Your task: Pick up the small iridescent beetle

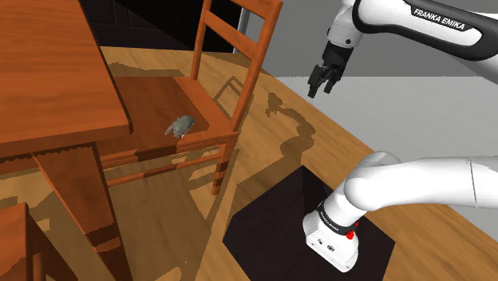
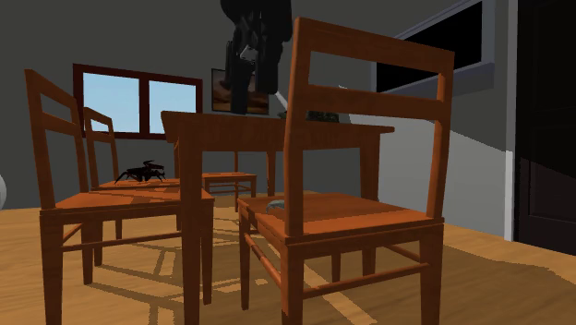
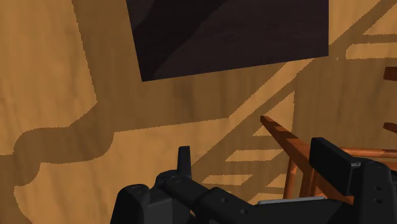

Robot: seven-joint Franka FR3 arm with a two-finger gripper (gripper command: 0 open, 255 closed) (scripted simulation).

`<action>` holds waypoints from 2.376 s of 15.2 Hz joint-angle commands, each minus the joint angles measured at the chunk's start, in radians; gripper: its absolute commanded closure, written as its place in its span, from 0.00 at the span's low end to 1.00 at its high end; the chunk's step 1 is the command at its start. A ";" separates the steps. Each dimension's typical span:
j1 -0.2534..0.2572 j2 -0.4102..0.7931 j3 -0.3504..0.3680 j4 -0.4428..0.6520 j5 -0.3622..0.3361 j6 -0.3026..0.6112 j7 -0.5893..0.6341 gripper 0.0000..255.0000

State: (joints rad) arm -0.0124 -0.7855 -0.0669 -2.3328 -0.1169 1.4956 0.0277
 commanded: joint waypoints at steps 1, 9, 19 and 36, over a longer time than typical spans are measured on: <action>0.000 0.000 0.000 0.000 0.000 0.000 0.000 0.00; 0.014 0.028 0.147 -0.113 0.171 0.176 0.298 0.00; 0.025 0.217 0.341 -0.117 0.333 0.457 0.644 0.00; 0.114 0.809 0.454 0.230 0.164 0.860 1.312 0.00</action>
State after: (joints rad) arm 0.0989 -0.0127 0.3815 -2.1283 0.0685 2.3350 1.3125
